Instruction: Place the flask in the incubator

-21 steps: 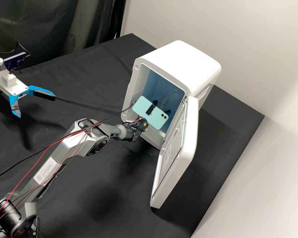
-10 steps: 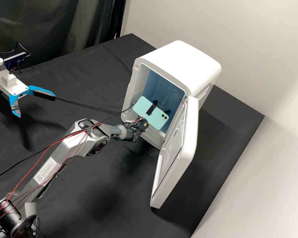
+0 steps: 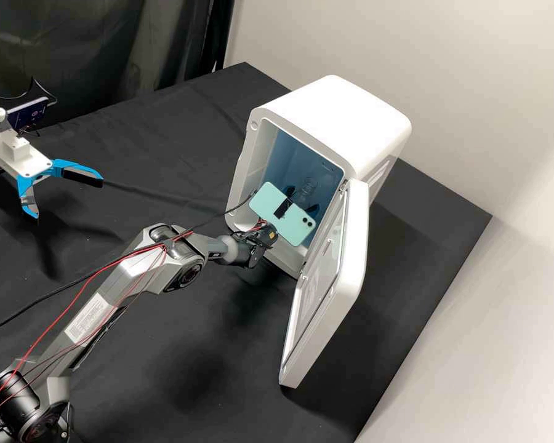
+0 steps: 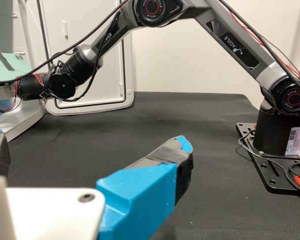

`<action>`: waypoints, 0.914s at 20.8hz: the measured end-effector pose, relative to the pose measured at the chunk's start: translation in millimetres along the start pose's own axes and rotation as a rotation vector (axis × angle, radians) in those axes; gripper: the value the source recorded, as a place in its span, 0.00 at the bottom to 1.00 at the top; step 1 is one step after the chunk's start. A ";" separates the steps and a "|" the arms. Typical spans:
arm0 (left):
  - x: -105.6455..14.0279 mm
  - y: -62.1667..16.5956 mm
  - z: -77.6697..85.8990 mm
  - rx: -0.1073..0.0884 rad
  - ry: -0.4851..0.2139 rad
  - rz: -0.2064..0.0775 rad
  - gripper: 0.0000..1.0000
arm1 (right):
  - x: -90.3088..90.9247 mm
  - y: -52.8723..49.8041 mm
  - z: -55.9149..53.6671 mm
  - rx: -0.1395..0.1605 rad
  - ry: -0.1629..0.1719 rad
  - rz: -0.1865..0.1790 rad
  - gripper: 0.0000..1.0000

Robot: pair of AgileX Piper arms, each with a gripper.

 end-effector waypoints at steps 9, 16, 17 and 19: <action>0.0 0.0 0.0 0.000 0.000 0.000 1.00 | 0.0 0.0 0.0 0.000 0.000 0.000 1.00; 0.4 -0.2 1.1 0.000 -0.007 -0.002 1.00 | 0.0 -1.3 2.4 0.000 -0.026 -0.015 1.00; 0.5 -0.2 1.1 0.000 -0.006 -0.001 1.00 | 0.1 -2.0 3.2 0.000 -0.029 -0.016 1.00; 0.6 -0.3 1.4 0.002 -0.008 -0.002 1.00 | -0.2 -0.6 5.1 0.001 -0.036 -0.016 1.00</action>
